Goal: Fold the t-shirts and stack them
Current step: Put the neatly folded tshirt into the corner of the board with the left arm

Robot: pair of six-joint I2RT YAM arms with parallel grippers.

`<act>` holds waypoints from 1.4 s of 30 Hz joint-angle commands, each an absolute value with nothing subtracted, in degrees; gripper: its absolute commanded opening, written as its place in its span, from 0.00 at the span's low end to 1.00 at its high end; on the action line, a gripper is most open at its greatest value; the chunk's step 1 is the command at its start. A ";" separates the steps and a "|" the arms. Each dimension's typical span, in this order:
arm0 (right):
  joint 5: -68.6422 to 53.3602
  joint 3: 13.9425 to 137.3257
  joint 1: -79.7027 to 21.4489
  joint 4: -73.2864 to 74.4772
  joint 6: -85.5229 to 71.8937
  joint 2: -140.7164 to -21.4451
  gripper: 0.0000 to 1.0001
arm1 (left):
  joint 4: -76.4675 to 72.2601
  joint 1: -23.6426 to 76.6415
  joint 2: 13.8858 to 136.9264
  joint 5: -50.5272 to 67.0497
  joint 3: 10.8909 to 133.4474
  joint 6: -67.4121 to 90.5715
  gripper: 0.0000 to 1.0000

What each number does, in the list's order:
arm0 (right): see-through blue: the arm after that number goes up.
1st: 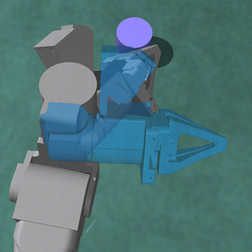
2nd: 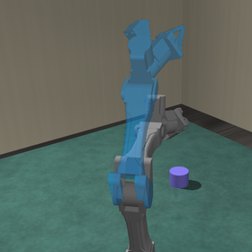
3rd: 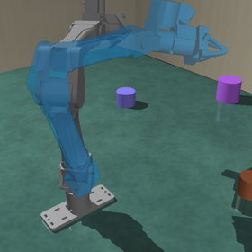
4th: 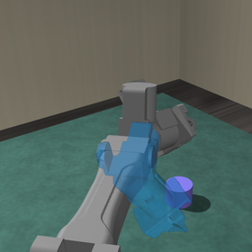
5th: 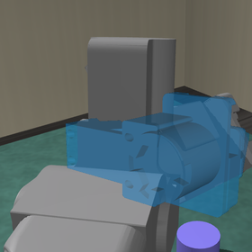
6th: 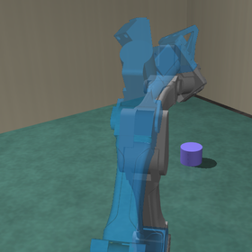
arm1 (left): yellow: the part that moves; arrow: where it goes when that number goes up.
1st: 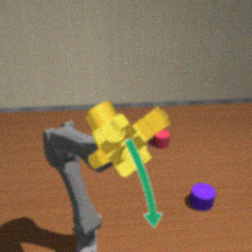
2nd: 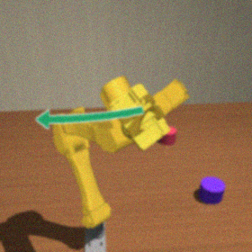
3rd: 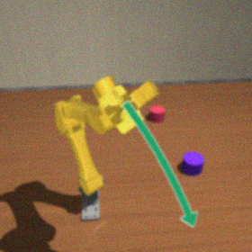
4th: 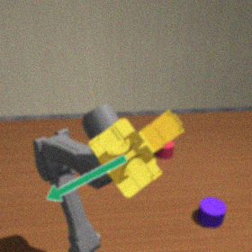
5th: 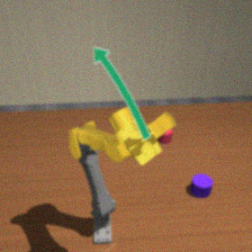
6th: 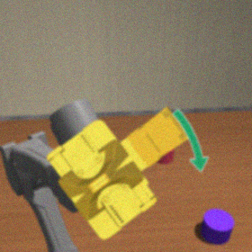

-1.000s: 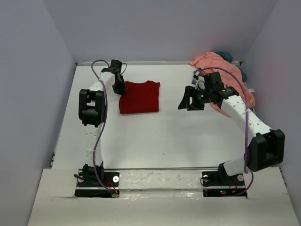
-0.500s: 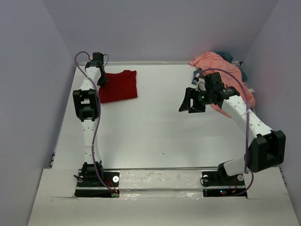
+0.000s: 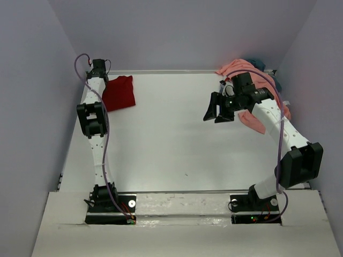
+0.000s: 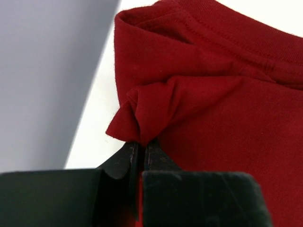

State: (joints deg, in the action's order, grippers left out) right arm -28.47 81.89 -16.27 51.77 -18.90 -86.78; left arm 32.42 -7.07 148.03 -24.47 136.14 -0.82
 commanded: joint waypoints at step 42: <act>-34.45 81.12 -17.23 47.37 -21.80 -87.63 0.72 | 31.29 -2.11 123.05 -14.41 111.72 16.34 0.00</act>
State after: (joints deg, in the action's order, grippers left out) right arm -33.10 81.30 -16.62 50.35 -21.50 -88.33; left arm 27.35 -0.75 123.28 -17.47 116.18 12.58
